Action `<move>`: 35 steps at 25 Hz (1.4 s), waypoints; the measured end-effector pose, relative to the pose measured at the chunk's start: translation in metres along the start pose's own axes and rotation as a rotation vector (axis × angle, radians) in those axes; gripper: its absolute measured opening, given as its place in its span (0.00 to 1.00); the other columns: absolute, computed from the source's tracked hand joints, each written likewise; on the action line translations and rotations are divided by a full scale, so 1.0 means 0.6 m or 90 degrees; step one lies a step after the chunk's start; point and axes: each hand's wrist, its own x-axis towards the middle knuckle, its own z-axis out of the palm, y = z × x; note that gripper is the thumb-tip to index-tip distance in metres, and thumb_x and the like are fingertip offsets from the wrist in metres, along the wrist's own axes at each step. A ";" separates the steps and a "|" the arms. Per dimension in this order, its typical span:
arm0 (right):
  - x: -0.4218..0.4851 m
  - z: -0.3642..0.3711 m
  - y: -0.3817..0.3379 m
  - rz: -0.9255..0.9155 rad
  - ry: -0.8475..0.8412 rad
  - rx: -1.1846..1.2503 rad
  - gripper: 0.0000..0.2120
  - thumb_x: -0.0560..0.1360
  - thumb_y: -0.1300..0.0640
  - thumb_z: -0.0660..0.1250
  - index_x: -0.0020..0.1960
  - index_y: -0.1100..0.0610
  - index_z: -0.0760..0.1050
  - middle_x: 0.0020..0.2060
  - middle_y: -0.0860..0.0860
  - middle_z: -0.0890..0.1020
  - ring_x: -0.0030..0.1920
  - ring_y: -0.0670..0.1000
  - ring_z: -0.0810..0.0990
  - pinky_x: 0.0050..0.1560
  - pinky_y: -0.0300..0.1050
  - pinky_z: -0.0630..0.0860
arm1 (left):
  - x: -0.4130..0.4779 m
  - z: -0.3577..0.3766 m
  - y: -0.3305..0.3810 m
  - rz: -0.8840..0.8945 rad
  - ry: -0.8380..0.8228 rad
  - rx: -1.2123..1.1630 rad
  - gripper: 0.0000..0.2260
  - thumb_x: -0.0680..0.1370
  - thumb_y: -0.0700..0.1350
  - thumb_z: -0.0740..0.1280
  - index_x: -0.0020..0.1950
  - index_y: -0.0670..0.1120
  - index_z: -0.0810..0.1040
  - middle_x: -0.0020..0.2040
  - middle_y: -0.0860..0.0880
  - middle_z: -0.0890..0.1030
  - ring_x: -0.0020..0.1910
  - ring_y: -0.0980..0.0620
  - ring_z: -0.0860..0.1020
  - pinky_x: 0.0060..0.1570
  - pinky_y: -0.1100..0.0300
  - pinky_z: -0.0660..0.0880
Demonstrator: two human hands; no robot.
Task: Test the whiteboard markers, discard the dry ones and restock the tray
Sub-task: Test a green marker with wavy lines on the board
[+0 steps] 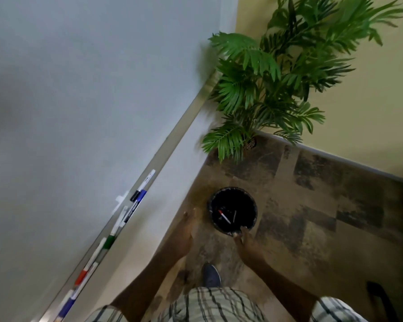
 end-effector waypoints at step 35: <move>-0.436 0.481 -0.265 -0.708 -0.090 -0.419 0.39 0.78 0.30 0.37 0.82 0.50 0.51 0.81 0.46 0.48 0.80 0.48 0.47 0.76 0.45 0.43 | -0.699 -0.069 -0.364 -0.230 0.412 0.027 0.27 0.86 0.54 0.55 0.83 0.50 0.53 0.83 0.51 0.53 0.83 0.50 0.50 0.80 0.54 0.49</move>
